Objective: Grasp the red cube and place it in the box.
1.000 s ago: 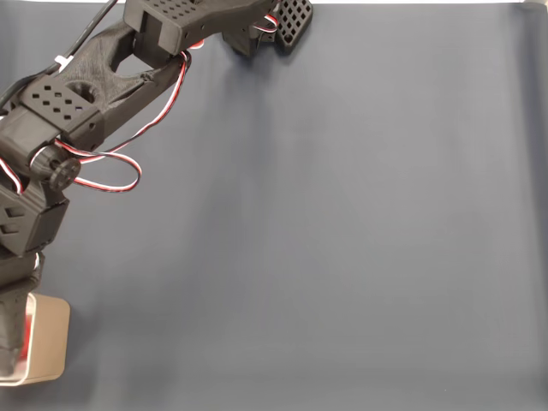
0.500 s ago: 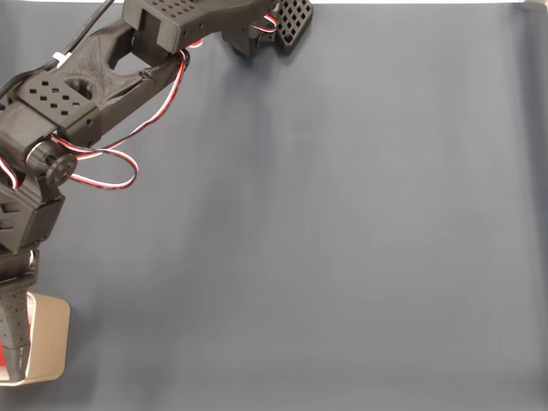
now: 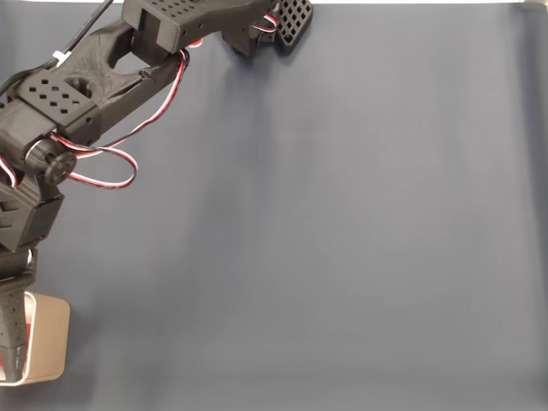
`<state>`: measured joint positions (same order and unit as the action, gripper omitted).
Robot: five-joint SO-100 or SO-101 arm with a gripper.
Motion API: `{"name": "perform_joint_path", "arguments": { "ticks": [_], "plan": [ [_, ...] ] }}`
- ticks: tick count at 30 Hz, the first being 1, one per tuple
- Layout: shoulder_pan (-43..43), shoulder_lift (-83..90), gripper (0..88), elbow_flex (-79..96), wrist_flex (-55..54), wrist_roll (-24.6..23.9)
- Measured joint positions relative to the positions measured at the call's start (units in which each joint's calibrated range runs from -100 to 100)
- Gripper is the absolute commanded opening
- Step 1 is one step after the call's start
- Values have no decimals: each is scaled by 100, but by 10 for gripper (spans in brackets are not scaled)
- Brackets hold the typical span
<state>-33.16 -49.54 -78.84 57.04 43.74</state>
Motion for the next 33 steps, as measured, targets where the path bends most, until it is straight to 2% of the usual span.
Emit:
{"name": "perform_joint_path", "arguments": {
  "ticks": [6, 9, 12, 19, 26, 33],
  "plan": [
    [0, 0, 433, 0, -16, 98],
    [0, 0, 392, 0, -48, 171],
    [0, 0, 296, 0, -103, 274],
    [0, 52, 12, 533, -302, 440],
    [89, 1077, 0, 1799, -398, 488],
    [616, 2597, 0, 3707, -485, 527]
  ]
}}
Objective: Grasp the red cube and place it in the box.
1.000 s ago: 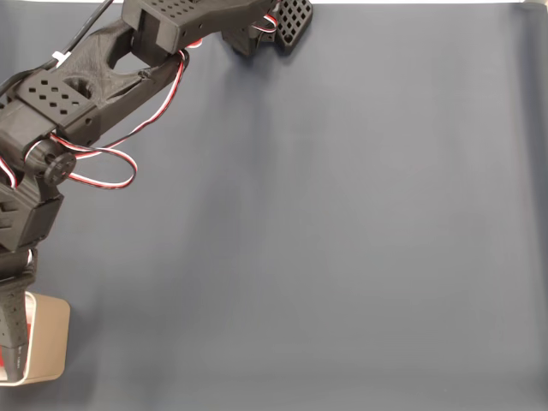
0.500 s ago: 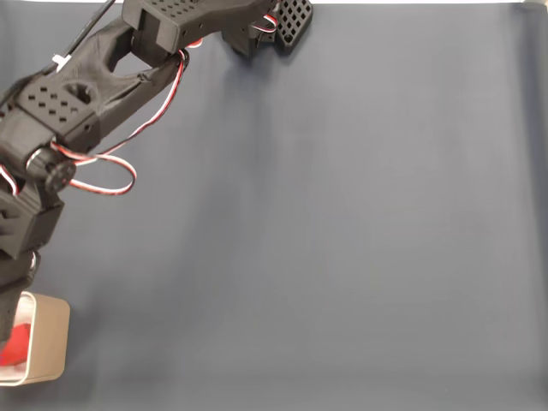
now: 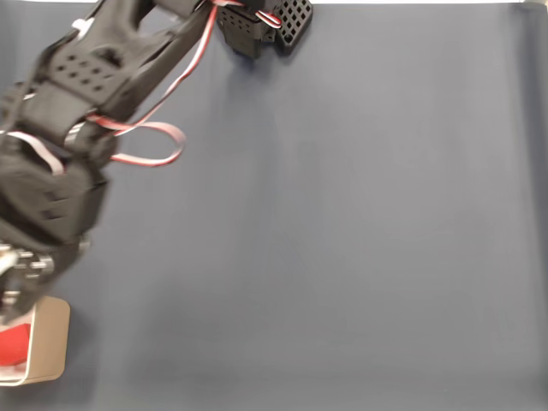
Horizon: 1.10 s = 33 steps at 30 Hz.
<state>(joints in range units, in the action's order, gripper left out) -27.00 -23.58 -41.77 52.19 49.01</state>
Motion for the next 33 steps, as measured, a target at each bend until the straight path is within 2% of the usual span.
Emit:
{"name": "perform_joint_path", "arguments": {
  "ticks": [17, 33],
  "plan": [
    [1728, 4090, 0, 5045, -589, -39],
    [2441, 7321, 0, 9268, -1098, 5]
  ]
}}
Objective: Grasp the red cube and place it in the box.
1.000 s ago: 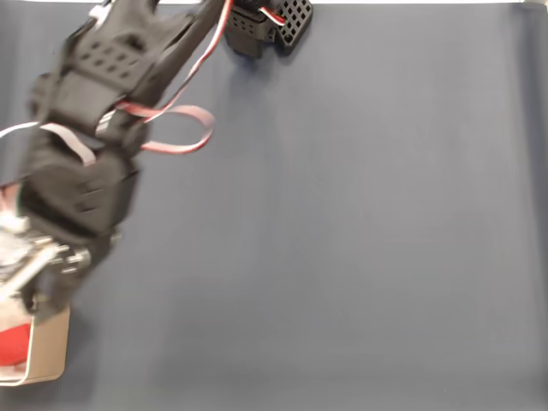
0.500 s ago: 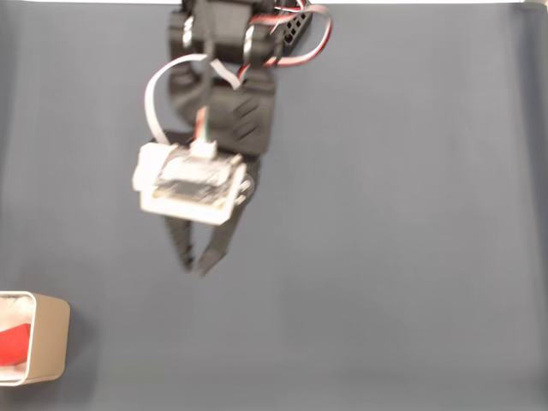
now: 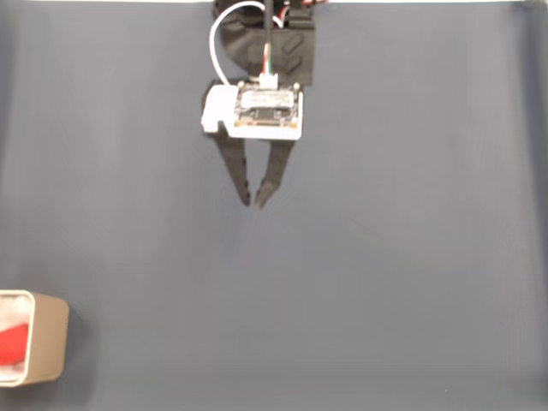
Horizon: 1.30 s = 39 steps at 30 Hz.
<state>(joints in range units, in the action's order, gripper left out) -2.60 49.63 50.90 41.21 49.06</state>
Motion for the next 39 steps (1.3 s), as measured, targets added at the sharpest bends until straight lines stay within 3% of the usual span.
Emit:
{"name": "perform_joint_path", "arguments": {
  "ticks": [24, 39],
  "plan": [
    [185, 4056, 0, 4476, 294, 112],
    [378, 4959, 0, 4810, 1607, -24]
  ]
}}
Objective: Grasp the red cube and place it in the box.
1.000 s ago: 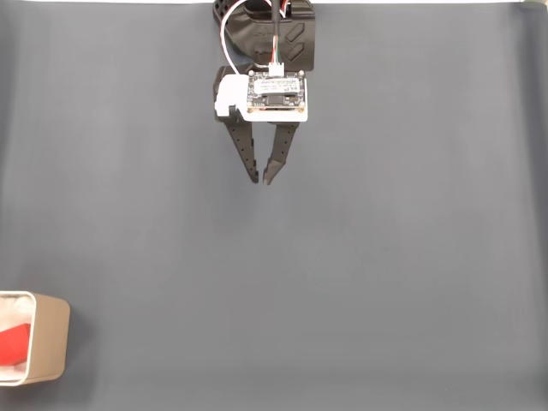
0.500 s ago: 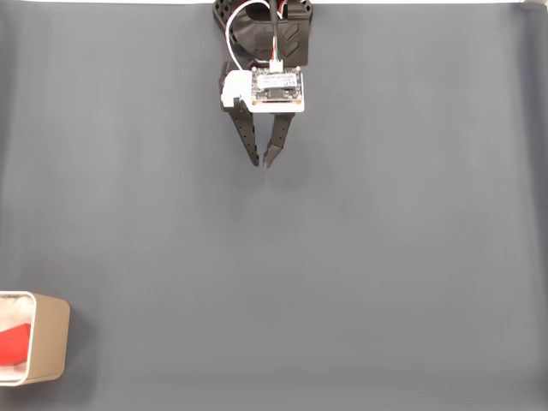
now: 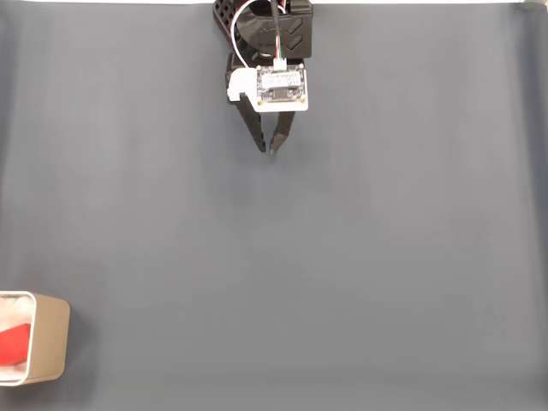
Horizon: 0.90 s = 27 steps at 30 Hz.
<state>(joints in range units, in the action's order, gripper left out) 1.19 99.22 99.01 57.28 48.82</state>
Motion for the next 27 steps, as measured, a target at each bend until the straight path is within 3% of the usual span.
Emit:
{"name": "perform_joint_path", "arguments": {
  "ticks": [15, 27],
  "plan": [
    [45, 9, 0, 0, 1472, -171],
    [45, 78, 4, 0, 1702, -156]
  ]
}}
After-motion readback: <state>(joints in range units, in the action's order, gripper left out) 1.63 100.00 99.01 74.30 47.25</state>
